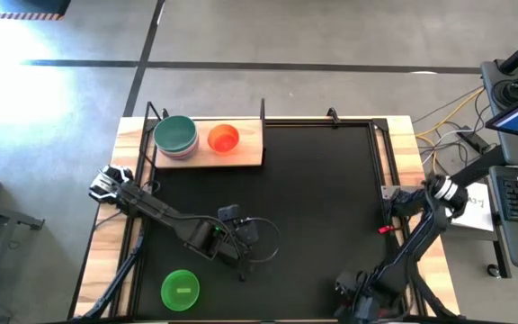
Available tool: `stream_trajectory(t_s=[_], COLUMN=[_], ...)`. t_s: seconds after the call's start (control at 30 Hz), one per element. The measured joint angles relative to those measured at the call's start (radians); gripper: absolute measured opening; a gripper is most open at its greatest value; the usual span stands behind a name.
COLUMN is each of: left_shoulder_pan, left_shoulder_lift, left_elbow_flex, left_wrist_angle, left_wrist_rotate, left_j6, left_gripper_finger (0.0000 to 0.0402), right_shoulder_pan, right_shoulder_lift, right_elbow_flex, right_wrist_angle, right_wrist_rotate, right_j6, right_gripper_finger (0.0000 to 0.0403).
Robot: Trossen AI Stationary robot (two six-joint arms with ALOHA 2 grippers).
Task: Place and stack bowls onto a shelf
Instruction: Stack the red bowl on top of the orange bowl on the shelf
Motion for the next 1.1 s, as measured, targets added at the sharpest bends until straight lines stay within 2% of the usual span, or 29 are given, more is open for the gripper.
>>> stream_trajectory(t_s=[0.17,0.3,0.6,0.7,0.77,0.87,0.97,1.1], left_shoulder_pan=[0.000,-0.001,-0.001,-0.001,-0.002,-0.006,-0.018,-0.049], left_shoulder_lift=[0.000,0.000,0.002,0.002,0.007,0.010,0.022,0.060], left_elbow_flex=[0.000,0.000,0.000,0.000,0.000,0.000,0.000,0.000], left_wrist_angle=[0.005,0.005,0.014,0.016,0.019,0.034,0.109,0.287], left_wrist_rotate=[0.000,0.000,0.001,0.002,0.002,0.030,0.091,0.187], left_j6=[-0.015,-0.018,-0.015,-0.010,-0.003,0.070,0.206,0.448], left_gripper_finger=[0.0112,0.0112,0.0112,0.0112,0.0112,0.0112,0.0112,0.0112], right_shoulder_pan=[-0.001,-0.005,-0.046,-0.055,-0.061,-0.073,-0.092,-0.110], right_shoulder_lift=[0.087,0.119,0.121,0.121,0.119,0.114,0.107,0.106], right_elbow_flex=[0.110,0.167,0.171,0.173,0.181,0.204,0.236,0.285], right_wrist_angle=[-0.154,-0.301,-0.302,-0.306,-0.306,-0.302,-0.302,-0.288], right_wrist_rotate=[-0.043,-0.057,-0.096,-0.121,-0.137,-0.145,-0.136,-0.122], right_j6=[-0.146,-0.223,-0.343,-0.368,-0.441,-0.616,-0.819,-1.077], right_gripper_finger=[0.0184,0.0151,0.0020,0.0012,0.0010,0.0009,0.0009,0.0008])
